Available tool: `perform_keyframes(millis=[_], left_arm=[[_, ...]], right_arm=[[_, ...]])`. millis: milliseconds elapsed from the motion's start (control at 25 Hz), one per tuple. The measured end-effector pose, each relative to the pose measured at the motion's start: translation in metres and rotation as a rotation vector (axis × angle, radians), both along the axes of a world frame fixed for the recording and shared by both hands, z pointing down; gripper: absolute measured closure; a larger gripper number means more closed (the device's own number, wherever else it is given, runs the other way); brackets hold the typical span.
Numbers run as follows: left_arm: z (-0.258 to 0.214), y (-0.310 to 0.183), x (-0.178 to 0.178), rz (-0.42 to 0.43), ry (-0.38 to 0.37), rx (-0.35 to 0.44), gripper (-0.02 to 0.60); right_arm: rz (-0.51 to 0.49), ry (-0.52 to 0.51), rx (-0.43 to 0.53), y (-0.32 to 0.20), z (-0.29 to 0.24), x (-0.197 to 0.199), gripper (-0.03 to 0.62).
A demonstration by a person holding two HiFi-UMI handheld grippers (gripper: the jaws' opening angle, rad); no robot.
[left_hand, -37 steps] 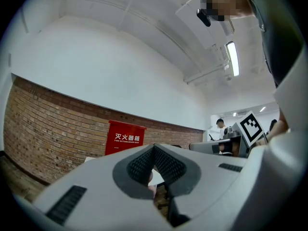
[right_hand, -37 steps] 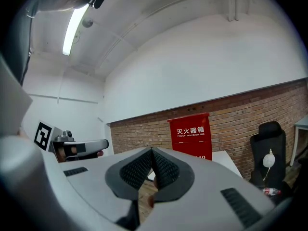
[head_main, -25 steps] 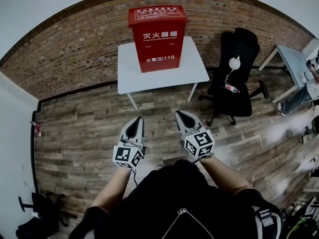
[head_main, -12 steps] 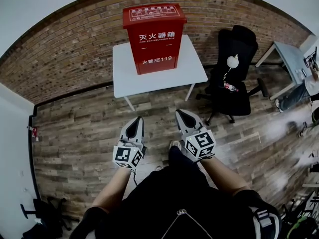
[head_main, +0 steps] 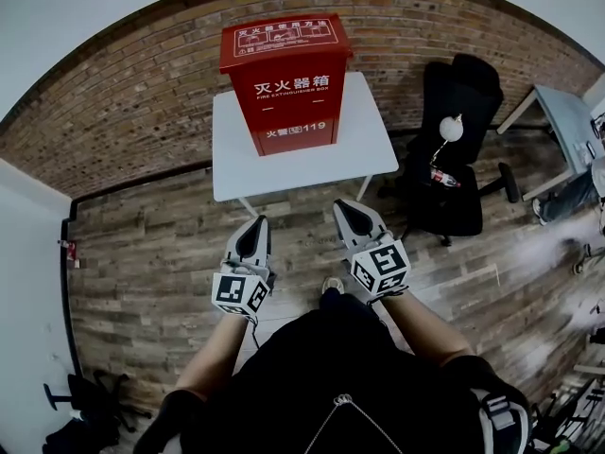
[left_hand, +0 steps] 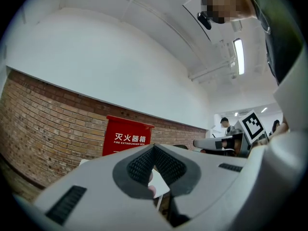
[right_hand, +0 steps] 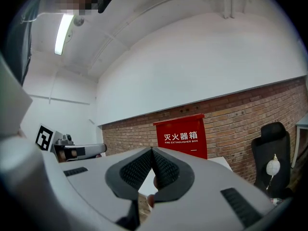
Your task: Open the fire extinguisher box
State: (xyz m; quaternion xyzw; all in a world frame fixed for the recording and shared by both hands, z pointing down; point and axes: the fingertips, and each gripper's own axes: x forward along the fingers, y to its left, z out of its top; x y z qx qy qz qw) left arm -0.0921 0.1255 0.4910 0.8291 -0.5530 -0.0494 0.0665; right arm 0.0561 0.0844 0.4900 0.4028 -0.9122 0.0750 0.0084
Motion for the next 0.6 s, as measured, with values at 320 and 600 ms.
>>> perform_keyframes(millis=[320, 600], left_arm=[[-0.007, -0.054, 0.017, -0.071, -0.025, -0.002, 0.534], [-0.007, -0.091, 0.018, -0.138, -0.05, -0.005, 0.534]], right_arm=[[-0.073, -0.025, -0.025, -0.064, 0.004, 0.014, 0.576], [-0.146, -0.04, -0.033, -0.107, 0.01, 0.005, 0.576]])
